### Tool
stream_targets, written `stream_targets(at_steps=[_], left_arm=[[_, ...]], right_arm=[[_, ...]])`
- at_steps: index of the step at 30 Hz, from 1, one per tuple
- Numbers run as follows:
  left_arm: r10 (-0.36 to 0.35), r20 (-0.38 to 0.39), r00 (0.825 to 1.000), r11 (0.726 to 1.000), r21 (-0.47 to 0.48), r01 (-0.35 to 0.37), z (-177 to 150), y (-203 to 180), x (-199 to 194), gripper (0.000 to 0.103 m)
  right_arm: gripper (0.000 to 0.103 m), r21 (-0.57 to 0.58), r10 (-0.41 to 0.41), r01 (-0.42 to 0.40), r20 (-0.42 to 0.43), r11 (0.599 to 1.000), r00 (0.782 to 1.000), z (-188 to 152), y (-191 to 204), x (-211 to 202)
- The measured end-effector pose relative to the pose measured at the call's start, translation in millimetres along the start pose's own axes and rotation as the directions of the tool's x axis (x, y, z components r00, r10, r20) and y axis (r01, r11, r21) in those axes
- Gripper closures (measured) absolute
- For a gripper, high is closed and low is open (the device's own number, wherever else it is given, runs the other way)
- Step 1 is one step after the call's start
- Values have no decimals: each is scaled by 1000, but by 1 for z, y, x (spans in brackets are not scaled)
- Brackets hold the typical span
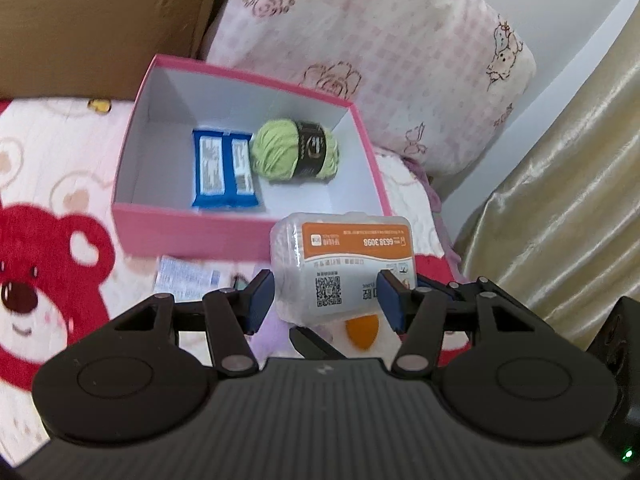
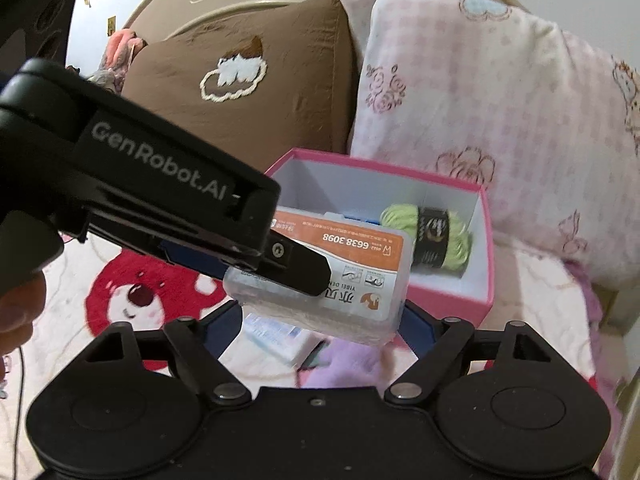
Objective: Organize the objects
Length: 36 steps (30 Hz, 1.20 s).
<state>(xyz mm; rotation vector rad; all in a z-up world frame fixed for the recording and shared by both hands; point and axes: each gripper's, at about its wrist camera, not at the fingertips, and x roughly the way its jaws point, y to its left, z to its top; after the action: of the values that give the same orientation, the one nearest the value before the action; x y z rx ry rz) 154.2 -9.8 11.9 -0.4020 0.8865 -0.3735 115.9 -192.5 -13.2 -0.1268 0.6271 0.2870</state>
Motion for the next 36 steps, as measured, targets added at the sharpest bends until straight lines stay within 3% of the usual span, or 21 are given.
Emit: stream_targets(at_steps=[7,17,22,29,36], left_arm=[[3,-17,1000,1000,2,-3,35,-9,28,48],[-13,-128,992,999,-42,7,89,6,87,48],[-10,-223,975,993,-117,-17,103,28,127,47],[-14,-259,966,969,-242,-51,108,63,164,48],[-49,-270,962,946,-321,-42,103,86,188,48]], right_arm=[[16,2,-3,3,1,1000,1000,24,-27,18],[17,45,67,-61,-144,997,987,66,-81,69],[17,89,103,-82,-267,993,958,72,-96,109],[26,138,98,-43,-423,989,901,79,-100,162],[34,115,69,-16,-470,993,880,71,-103,185]])
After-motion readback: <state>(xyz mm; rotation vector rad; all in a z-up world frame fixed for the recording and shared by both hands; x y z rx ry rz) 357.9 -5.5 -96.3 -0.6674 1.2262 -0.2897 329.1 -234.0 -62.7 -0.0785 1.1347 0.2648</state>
